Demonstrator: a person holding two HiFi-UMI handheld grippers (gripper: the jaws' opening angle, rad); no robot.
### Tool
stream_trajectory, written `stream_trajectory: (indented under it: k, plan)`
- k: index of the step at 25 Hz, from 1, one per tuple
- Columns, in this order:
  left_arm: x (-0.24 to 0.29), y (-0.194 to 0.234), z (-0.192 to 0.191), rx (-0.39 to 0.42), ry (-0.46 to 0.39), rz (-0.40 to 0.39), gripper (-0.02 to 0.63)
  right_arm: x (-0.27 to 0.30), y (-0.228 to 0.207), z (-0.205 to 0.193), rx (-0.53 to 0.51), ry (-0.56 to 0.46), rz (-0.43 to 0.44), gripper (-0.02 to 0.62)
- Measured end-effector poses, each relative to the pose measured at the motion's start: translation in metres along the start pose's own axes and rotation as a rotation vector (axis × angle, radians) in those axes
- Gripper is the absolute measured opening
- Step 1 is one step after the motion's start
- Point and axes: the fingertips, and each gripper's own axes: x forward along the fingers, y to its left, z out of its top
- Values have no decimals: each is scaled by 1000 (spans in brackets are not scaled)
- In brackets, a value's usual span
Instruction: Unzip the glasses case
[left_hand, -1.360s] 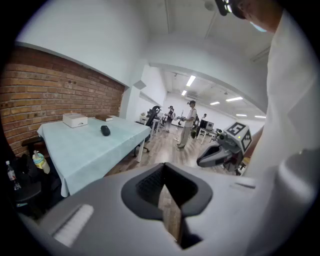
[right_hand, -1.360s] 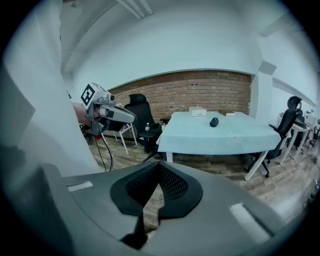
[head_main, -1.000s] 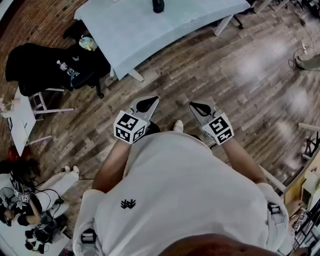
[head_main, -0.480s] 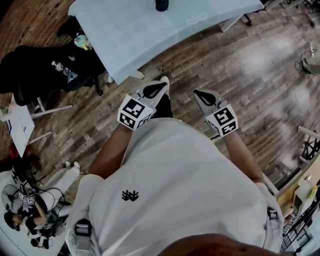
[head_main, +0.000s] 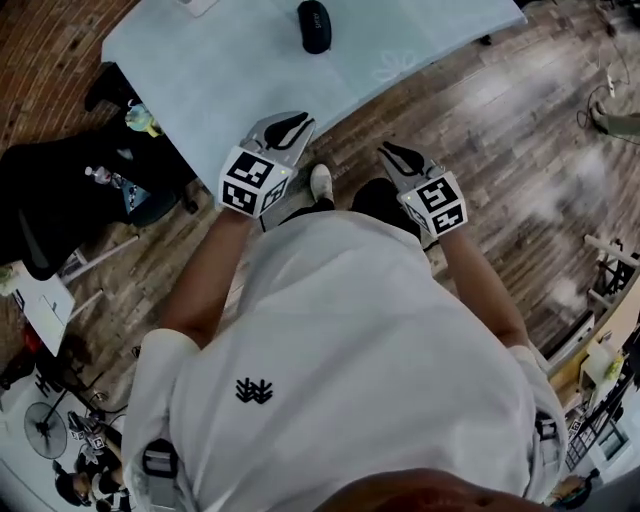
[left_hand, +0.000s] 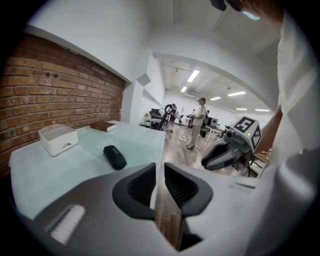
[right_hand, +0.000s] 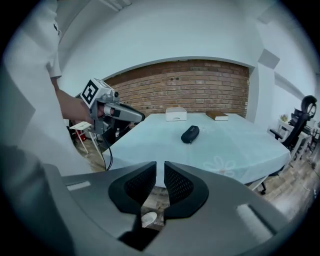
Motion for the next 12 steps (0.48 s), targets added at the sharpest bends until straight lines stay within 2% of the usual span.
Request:
stream_trajectory:
  k: [6, 12]
  plan:
    - [41, 59, 19, -21, 4, 54, 58, 58, -48, 22, -17, 25, 21, 31]
    - [90, 119, 23, -29, 67, 108, 58, 127, -87, 28, -42, 64, 90, 31]
